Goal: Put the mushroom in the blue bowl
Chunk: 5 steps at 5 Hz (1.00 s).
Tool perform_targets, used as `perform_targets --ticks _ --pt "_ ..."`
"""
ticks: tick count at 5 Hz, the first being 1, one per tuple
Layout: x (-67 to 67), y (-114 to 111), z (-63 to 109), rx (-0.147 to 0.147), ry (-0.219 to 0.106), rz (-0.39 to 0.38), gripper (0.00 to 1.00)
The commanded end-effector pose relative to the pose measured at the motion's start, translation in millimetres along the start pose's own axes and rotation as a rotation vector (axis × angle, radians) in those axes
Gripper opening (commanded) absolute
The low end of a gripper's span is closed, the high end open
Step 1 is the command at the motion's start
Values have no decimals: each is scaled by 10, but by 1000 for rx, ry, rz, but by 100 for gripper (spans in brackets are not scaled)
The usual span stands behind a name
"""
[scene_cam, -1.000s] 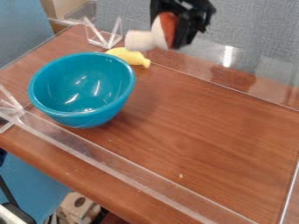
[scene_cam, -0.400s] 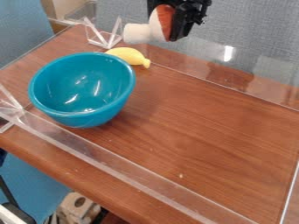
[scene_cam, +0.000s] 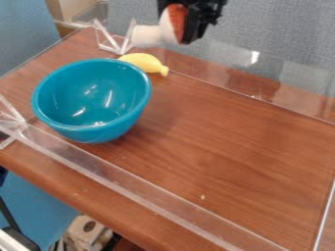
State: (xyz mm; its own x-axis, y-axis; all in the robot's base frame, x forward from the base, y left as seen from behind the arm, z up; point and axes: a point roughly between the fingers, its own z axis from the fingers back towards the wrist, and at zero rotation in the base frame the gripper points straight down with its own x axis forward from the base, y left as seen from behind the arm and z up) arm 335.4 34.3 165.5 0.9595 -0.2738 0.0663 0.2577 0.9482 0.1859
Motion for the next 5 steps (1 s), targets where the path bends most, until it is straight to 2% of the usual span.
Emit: perform_targets --ticks 1,2,3,5 --pt "-55 121 195 16 -74 -45 0" --pt "8 87 274 19 -95 -103 0" --pt "-151 28 232 27 -65 4 0" --pt "-584 228 212 41 -5 193 0"
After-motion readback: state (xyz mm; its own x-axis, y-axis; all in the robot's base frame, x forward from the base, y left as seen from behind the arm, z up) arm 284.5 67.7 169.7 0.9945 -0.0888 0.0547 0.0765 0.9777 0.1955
